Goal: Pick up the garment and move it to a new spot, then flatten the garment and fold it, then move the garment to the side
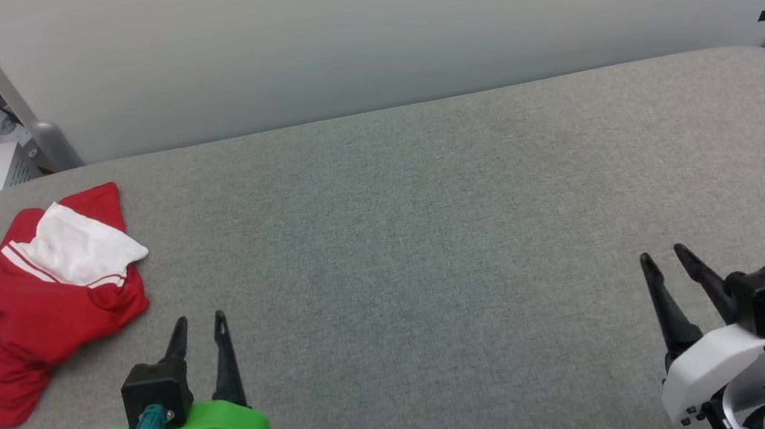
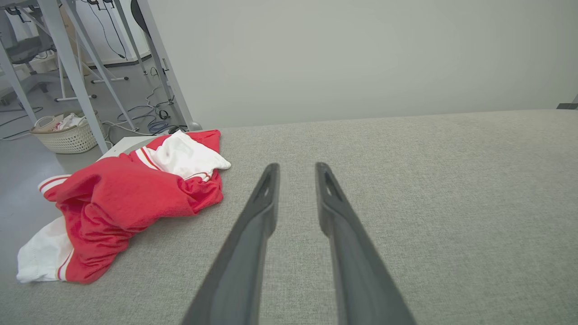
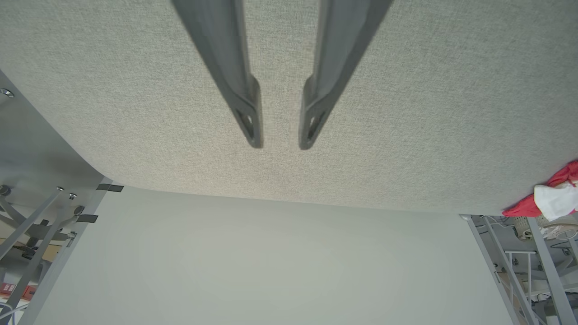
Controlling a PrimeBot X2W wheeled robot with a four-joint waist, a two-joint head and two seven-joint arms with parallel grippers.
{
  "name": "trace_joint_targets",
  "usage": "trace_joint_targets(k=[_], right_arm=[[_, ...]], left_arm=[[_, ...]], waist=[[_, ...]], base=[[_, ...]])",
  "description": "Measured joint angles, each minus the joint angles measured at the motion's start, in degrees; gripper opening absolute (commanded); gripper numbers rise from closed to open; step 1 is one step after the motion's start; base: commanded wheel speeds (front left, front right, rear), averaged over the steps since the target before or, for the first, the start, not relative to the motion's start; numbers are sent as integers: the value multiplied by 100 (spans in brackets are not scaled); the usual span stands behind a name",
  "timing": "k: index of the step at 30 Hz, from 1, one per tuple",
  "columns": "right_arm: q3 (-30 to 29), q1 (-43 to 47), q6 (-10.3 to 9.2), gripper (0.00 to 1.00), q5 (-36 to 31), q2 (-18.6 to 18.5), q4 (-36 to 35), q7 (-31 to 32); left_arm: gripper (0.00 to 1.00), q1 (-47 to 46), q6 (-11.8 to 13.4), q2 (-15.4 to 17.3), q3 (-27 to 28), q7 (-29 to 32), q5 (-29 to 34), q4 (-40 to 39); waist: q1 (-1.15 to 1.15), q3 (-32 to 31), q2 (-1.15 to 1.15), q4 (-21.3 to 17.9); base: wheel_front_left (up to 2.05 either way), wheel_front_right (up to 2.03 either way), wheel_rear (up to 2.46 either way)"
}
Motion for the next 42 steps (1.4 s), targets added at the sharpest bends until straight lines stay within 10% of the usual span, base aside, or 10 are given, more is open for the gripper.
trace_joint_targets(k=[42], right_arm=[[-155, 130, 0, 100, 378, 0, -291, -421]], left_arm=[[100, -1, 287, 0, -194, -416, -58, -23]], waist=[[0, 7, 0, 32]], base=[[0, 0, 0]])
